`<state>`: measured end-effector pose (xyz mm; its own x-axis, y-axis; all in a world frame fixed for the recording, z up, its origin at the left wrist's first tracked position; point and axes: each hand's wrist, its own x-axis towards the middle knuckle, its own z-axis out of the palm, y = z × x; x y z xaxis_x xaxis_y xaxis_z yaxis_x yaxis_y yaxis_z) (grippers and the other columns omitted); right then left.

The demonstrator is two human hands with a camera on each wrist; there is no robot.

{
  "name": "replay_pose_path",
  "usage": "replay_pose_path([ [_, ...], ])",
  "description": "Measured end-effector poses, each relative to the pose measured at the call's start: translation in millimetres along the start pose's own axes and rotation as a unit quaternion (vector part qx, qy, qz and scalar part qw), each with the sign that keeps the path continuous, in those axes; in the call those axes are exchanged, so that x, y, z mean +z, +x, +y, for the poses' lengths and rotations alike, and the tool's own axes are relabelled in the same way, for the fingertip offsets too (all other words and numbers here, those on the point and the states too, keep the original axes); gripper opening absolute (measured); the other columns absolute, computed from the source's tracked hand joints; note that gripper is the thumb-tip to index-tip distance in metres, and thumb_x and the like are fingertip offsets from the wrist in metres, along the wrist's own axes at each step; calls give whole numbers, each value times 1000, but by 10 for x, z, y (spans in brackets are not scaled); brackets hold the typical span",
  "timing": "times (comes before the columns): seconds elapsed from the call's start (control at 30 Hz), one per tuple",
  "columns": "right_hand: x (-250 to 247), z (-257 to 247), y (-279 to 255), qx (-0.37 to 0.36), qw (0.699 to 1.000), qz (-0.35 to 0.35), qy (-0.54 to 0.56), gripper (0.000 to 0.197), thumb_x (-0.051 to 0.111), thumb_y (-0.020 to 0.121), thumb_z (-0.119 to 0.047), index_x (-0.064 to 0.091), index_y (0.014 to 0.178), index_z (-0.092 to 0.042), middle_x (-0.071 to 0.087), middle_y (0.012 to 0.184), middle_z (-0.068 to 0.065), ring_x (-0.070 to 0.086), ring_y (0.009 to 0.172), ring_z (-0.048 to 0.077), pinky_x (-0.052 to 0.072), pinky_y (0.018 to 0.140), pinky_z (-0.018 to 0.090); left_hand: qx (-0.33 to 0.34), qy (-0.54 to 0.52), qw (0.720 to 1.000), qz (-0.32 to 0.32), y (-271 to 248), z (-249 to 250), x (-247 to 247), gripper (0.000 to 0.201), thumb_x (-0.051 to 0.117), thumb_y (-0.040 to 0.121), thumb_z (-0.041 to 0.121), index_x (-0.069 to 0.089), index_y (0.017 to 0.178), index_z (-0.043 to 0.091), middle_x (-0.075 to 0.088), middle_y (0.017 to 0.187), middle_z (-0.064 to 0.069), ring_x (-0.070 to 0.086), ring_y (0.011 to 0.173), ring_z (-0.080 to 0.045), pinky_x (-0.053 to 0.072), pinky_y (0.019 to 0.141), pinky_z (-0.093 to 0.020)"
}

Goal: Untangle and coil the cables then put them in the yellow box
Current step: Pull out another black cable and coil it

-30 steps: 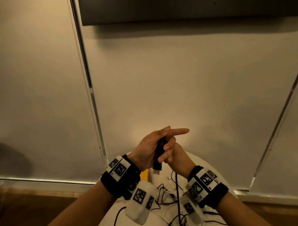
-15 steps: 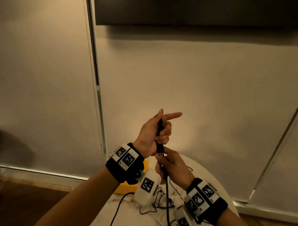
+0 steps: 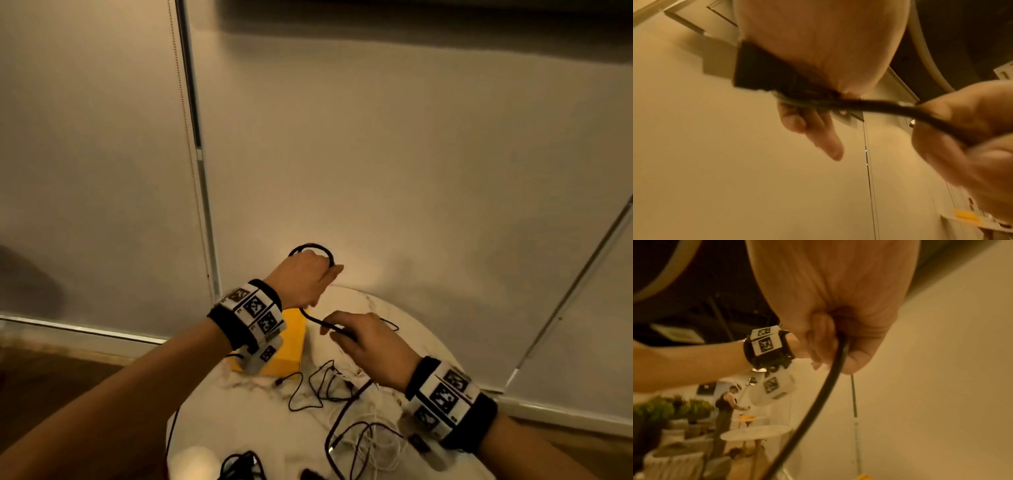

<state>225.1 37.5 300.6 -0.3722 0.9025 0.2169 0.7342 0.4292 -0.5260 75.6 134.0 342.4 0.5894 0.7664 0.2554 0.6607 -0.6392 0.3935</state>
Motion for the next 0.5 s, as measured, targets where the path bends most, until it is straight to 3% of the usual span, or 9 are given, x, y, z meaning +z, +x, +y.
replay_pose_path([
  [0.1,-248,189,-31,-9,996,72,-48,13,55,94,-22,68,95,-26,55,60,-13,48,55,3,38,58,28,-43,-87,985,-142,-180,-67,17,55,30,103,45,67,86,8,55,49,-7,49,40,-19,44,49,-24],
  [0.2,-412,261,-22,-9,988,107,-108,9,57,91,-25,66,92,-28,58,56,-8,49,52,6,45,59,34,-38,-219,947,-232,-350,38,66,65,27,99,54,72,73,16,44,45,-6,39,41,-19,40,51,-23],
  [0.3,-436,256,29,-14,985,132,-111,14,51,91,-29,64,93,-25,52,54,-11,45,52,4,40,58,33,-12,-347,889,-298,-417,195,87,71,25,97,55,72,80,4,36,40,-5,28,35,-16,29,44,-24],
  [0.4,-353,253,70,-30,987,153,-45,26,40,89,-29,63,93,-17,59,64,-10,52,60,5,44,62,35,-32,-511,797,-319,-424,370,108,70,22,98,51,66,71,4,31,33,0,17,30,-9,20,41,-25],
  [0.5,-244,279,92,-41,980,191,48,36,35,89,-32,62,95,-10,66,74,5,60,66,20,48,64,38,-24,-642,721,-260,-333,487,124,64,26,100,46,64,77,1,31,32,3,17,28,-6,23,37,-18],
])
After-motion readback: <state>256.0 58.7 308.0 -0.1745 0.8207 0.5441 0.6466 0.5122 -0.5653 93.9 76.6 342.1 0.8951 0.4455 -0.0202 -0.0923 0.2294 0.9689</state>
